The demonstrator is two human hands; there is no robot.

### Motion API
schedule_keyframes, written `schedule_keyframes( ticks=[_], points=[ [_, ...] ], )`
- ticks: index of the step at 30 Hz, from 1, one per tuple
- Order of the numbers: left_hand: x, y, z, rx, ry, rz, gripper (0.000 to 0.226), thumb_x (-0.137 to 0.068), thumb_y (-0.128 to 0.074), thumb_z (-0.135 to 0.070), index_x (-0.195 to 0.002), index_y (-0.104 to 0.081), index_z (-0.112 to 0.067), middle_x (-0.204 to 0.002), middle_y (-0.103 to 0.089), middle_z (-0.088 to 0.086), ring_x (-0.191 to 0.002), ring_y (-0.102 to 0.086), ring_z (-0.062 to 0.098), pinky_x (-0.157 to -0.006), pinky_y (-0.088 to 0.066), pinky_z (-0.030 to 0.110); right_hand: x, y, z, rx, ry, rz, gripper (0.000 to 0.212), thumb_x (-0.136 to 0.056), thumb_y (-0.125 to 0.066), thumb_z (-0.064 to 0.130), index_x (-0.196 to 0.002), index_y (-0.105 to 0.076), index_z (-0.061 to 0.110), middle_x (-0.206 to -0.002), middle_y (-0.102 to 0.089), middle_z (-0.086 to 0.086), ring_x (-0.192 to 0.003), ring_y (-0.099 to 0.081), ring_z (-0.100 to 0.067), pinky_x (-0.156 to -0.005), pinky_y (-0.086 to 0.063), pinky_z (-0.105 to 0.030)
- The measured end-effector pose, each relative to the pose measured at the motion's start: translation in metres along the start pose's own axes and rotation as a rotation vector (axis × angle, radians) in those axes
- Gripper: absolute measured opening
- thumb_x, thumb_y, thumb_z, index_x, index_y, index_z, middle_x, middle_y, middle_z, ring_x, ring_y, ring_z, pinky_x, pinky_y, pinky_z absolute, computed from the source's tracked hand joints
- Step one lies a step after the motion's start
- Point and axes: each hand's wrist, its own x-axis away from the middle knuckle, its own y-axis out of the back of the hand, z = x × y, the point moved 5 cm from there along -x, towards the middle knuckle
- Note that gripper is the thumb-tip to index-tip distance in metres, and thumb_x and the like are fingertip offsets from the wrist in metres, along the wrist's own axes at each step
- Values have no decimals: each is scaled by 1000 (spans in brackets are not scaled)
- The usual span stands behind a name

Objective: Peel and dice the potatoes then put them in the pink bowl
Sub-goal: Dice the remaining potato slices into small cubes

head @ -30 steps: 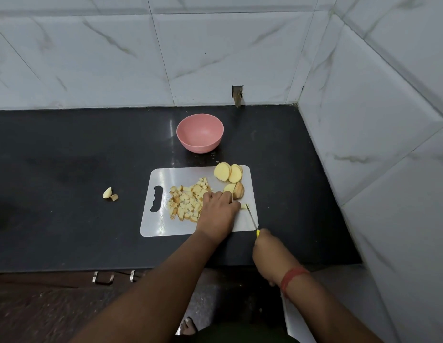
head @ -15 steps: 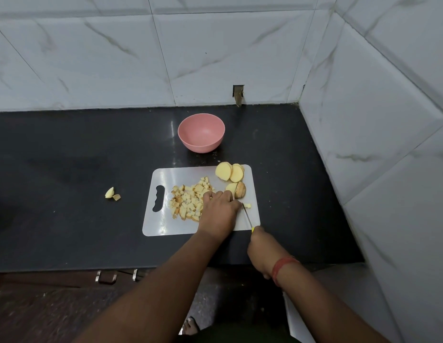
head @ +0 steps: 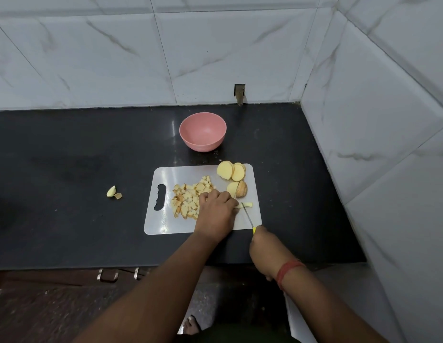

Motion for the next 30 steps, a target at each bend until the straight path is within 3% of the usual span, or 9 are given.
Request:
schedule_keyframes(
  ticks=[5,7,11,13,16,20,24,26,30],
  points=[
    [-3,0,0,-2,10,25,10,-90,-69,-31,-88,-73,-21,-89,-65,-5,-91,-53,24,-84,-33,43,-8,-2,4,-1,-17,20,6,-97,-36,11,-102,-34,15,-112,-56,-17,-104,-59,-35,-65,-43,-31],
    [-3,-1,0,2,14,40,11,-91,-67,-31,-89,-73,-22,-89,-65,-5,-92,-52,24,-85,-33,44,-12,-5,4,6,-29,43,7,-97,-37,11,-102,-33,15,-114,-56,-17,-106,-59,-34,-57,-36,-23],
    [-3,-2,1,10,35,58,13,-93,-64,-31,-92,-73,-23,-92,-66,-5,-94,-52,23,-87,-32,43,-10,-10,-1,34,-16,56,12,-98,-38,10,-103,-29,16,-117,-56,-18,-107,-59,-34,-56,-31,-18],
    [-4,-3,1,12,24,65,15,-95,-61,-32,-95,-72,-23,-95,-66,-5,-97,-51,23,-88,-32,43,-4,-15,-6,53,-5,59,14,-98,-40,8,-105,-30,16,-108,-58,-15,-98,-61,-31,-54,-31,-19],
    [-4,-3,3,17,7,66,18,-95,-60,-35,-102,-71,-23,-101,-64,-4,-101,-51,23,-91,-34,44,0,-18,-14,117,-30,31,13,-96,-41,6,-107,-37,11,-78,-50,-4,-74,-59,-21,-44,-29,-23],
    [2,-2,8,15,29,9,23,-88,-68,-39,-98,-70,-19,-101,-56,1,-97,-50,25,-88,-40,46,-1,-10,-9,29,16,18,20,-98,-34,10,-117,-41,11,-113,-58,-19,-104,-60,-35,-58,-32,-17],
    [3,-1,9,4,31,11,20,-90,-65,-35,-99,-71,-18,-104,-55,0,-99,-48,24,-90,-37,45,0,-4,2,30,36,28,7,-99,-34,14,-105,-34,16,-113,-57,-18,-104,-60,-32,-62,-40,-24],
    [2,0,9,3,42,21,19,-91,-66,-34,-99,-72,-19,-104,-56,-1,-99,-48,24,-90,-36,45,-1,-4,4,30,29,29,5,-98,-34,13,-103,-32,15,-113,-57,-17,-104,-59,-31,-74,-44,-29],
    [1,0,9,9,59,34,19,-93,-65,-36,-99,-74,-20,-104,-57,-3,-101,-47,23,-93,-33,44,-4,-4,8,23,-2,45,5,-98,-36,11,-102,-33,14,-114,-56,-17,-106,-59,-28,-80,-43,-28]
  ],
)
